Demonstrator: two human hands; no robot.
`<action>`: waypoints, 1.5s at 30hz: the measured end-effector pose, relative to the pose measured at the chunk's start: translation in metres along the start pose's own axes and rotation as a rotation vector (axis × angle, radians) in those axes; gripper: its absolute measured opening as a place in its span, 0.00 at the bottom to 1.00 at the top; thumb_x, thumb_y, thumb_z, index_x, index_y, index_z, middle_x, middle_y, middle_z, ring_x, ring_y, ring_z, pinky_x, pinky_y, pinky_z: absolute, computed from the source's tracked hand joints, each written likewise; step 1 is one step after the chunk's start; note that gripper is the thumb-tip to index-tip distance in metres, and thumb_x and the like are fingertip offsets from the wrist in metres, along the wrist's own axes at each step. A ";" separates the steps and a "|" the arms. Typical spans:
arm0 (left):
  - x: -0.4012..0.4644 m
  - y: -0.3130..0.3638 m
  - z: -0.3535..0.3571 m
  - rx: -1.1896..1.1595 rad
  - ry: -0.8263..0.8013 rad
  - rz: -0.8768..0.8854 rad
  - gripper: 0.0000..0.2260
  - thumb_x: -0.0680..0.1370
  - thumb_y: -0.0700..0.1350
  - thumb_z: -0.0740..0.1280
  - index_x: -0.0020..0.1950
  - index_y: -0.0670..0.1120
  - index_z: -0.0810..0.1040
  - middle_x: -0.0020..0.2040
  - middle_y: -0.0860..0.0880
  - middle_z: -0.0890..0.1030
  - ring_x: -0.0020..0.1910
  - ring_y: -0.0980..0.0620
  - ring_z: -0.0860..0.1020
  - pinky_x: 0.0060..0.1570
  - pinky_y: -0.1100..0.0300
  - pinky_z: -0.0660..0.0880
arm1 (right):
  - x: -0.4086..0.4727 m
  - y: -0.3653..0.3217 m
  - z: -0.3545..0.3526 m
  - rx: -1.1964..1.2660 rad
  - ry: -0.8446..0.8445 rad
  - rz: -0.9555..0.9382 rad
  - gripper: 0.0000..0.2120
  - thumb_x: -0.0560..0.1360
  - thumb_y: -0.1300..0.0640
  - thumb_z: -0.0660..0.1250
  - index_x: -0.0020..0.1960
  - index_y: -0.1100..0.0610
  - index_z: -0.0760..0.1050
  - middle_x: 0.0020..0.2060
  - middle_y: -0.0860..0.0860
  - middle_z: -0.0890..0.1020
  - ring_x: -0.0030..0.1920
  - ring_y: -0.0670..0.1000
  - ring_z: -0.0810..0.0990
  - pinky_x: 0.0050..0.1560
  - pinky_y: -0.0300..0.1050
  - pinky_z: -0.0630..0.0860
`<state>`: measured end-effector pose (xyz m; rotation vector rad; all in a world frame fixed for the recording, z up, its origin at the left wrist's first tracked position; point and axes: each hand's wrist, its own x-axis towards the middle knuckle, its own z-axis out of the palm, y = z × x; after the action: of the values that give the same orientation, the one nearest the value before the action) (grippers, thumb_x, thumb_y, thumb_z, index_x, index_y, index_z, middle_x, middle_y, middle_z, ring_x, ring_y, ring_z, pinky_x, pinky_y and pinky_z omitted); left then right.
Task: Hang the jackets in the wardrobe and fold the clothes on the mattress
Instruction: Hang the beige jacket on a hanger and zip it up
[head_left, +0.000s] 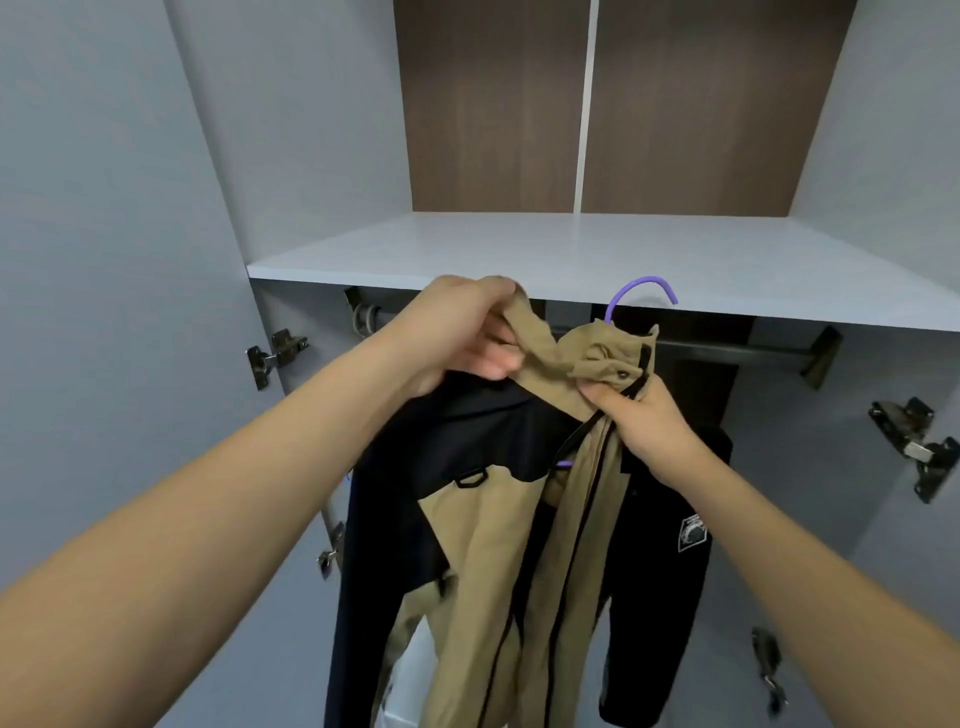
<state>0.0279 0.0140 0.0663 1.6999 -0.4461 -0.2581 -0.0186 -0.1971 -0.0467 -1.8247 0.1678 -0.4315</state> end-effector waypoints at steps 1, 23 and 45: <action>-0.002 -0.008 -0.010 0.241 0.019 0.112 0.17 0.77 0.58 0.66 0.54 0.44 0.77 0.45 0.47 0.83 0.36 0.52 0.81 0.35 0.58 0.78 | 0.000 0.002 -0.002 0.032 0.018 0.010 0.43 0.58 0.29 0.70 0.68 0.49 0.72 0.64 0.52 0.76 0.71 0.56 0.67 0.72 0.60 0.65; -0.020 -0.115 -0.012 1.071 0.058 0.553 0.13 0.85 0.54 0.51 0.45 0.48 0.65 0.37 0.52 0.72 0.36 0.46 0.73 0.37 0.51 0.68 | 0.008 0.018 0.035 0.108 0.063 0.154 0.18 0.75 0.53 0.68 0.64 0.50 0.73 0.64 0.52 0.69 0.63 0.52 0.70 0.69 0.50 0.66; 0.088 -0.195 -0.039 0.668 0.264 -0.122 0.08 0.82 0.46 0.59 0.46 0.45 0.72 0.42 0.45 0.78 0.42 0.46 0.77 0.40 0.53 0.72 | 0.150 0.069 0.133 -0.751 -0.041 0.107 0.16 0.81 0.45 0.60 0.44 0.57 0.71 0.38 0.53 0.76 0.41 0.56 0.78 0.37 0.46 0.73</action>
<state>0.1516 0.0359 -0.1113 2.3810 -0.2400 0.0425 0.1762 -0.1482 -0.1132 -2.5413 0.4414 -0.2680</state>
